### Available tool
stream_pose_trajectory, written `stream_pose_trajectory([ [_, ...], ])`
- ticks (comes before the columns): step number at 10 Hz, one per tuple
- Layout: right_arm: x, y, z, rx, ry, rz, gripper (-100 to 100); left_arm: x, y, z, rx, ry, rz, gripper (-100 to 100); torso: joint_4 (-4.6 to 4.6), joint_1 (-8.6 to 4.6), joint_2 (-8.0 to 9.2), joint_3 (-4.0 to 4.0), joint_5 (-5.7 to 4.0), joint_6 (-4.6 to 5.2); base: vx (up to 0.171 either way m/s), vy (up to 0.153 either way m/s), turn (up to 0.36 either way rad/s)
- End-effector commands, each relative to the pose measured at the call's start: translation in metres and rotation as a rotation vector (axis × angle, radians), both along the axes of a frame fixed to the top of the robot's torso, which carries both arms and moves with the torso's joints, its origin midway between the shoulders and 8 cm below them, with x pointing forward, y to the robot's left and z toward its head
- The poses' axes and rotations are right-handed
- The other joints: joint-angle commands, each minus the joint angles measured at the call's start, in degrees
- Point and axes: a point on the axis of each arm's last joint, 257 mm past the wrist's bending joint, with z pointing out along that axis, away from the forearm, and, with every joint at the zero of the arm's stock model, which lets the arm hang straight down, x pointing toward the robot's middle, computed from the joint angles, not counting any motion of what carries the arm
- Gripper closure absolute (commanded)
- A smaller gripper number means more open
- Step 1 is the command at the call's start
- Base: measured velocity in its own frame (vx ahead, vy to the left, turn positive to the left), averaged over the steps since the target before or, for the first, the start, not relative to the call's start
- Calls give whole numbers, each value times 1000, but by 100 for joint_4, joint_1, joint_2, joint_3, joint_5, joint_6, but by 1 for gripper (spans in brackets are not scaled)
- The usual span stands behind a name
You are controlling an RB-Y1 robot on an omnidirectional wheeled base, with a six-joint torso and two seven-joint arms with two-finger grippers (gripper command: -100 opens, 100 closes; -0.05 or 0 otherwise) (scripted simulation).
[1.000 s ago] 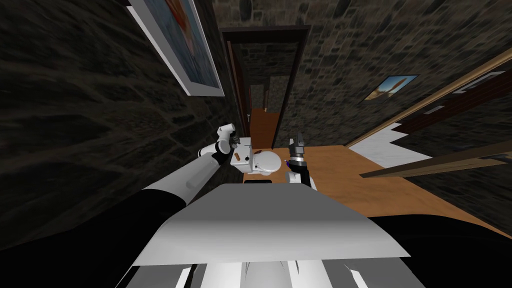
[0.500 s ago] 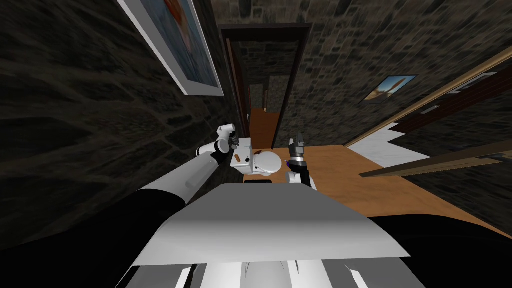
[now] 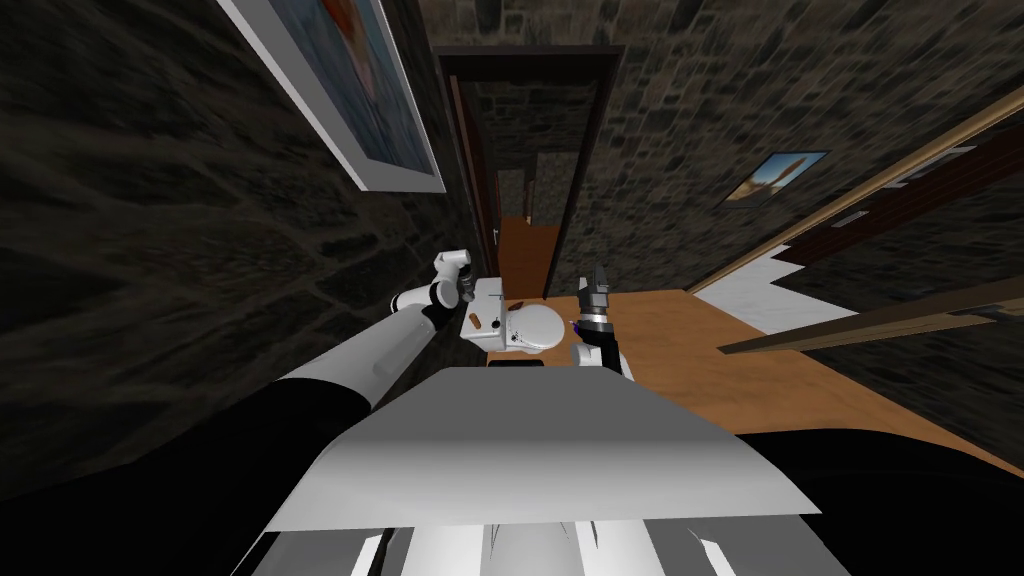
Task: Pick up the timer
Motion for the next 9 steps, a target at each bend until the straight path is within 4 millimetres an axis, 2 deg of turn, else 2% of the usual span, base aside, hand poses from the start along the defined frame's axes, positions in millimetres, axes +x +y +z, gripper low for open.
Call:
stream_pose_trajectory([
  [1, 0, 0, 0, 0, 0, 0, 0, 0, 1, -2, 4, 6, -3, -100, 0, 0, 0, 0, 0, 0, 9, 3, 1],
  [4, 0, 0, 0, 0, 0, 0, 0, -25, 13, -11, 50, 100, -36, -100, 3, -5, 6, 5, -2, 1, 35, 12, -20],
  [6, 0, 0, 0, 0, 0, 0, 0, -25, 13, -11, 50, 100, -36, -100, 1, -3, 2, 1, -1, 1, 28, 12, -3],
  [7, 0, 0, 0, 0, 0, 0, 0, -38, 20, -16, 74, 151, -50, -100, 2, -6, 9, 5, -1, 1, 30, 18, -19],
  [9, 0, 0, 0, 0, 0, 0, 0, -43, 22, -18, 83, 170, -56, -100, 2, -4, 6, 4, -1, 0, 34, 9, -9],
])
